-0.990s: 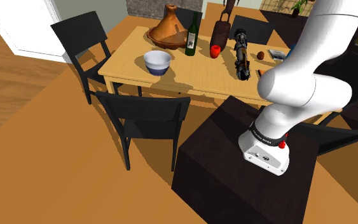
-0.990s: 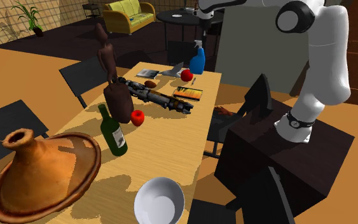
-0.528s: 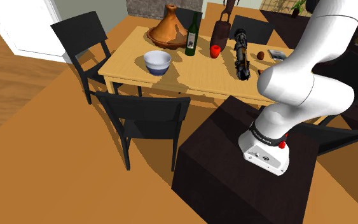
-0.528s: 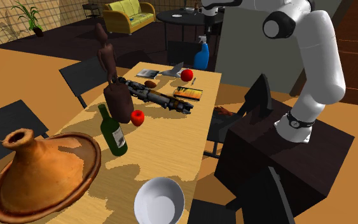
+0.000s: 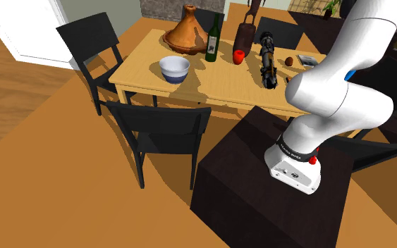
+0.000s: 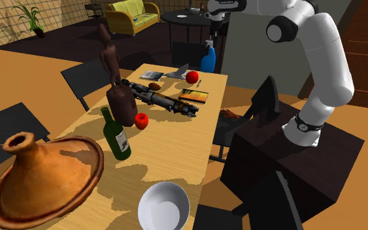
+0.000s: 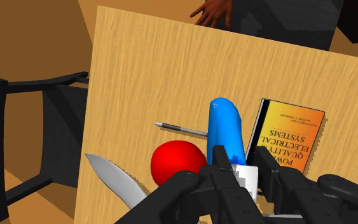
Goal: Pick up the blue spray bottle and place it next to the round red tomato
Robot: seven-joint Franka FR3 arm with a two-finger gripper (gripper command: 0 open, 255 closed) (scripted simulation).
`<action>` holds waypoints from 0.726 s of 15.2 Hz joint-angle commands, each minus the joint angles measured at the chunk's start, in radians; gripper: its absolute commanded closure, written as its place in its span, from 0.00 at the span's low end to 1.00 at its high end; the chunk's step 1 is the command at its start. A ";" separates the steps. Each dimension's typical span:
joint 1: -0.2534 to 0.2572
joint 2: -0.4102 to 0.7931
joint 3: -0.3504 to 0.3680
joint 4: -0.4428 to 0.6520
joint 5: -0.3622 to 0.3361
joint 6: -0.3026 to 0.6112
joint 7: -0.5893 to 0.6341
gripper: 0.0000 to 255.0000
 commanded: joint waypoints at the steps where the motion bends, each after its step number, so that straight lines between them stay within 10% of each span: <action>1: 0.005 0.000 0.000 -0.032 0.001 0.031 -0.003 1.00; 11: 0.025 0.013 0.008 -0.149 0.012 0.156 -0.013 1.00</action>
